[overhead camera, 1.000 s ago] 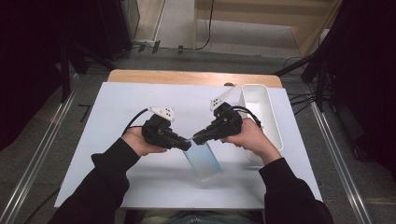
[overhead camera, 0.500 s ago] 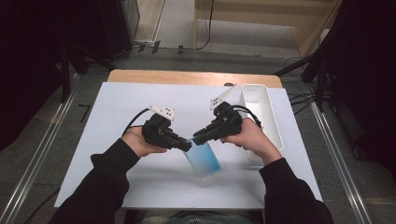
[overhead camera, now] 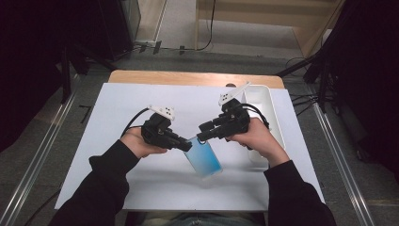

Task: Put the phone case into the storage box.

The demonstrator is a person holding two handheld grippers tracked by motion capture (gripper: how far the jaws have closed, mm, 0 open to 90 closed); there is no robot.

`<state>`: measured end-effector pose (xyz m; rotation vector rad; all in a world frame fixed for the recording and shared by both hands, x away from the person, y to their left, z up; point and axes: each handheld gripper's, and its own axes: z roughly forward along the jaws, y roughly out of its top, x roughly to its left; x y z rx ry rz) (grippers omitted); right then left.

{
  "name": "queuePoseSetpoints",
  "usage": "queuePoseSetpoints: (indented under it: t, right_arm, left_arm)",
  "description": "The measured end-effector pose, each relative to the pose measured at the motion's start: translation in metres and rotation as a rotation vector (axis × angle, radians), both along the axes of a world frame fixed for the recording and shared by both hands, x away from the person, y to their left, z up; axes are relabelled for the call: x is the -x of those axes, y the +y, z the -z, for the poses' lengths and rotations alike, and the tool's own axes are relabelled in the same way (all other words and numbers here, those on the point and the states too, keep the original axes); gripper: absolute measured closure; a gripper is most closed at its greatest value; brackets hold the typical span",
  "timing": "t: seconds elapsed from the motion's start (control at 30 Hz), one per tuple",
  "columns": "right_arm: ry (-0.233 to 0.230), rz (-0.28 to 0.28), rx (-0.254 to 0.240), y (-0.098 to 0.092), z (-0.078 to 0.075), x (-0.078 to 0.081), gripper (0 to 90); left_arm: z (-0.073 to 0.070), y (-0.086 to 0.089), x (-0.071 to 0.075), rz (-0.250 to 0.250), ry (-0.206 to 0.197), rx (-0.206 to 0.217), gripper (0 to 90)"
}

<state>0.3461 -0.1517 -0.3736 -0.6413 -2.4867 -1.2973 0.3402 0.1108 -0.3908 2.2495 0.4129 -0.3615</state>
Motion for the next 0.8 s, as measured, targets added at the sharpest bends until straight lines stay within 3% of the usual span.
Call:
queuePoseSetpoints:
  t: [0.8]
  right_arm:
    - [-0.069,0.156,0.045,-0.010,0.013,0.013,26.7]
  left_arm:
    - [-0.011,0.021,-0.007,-0.123,0.019,-0.022,80.2]
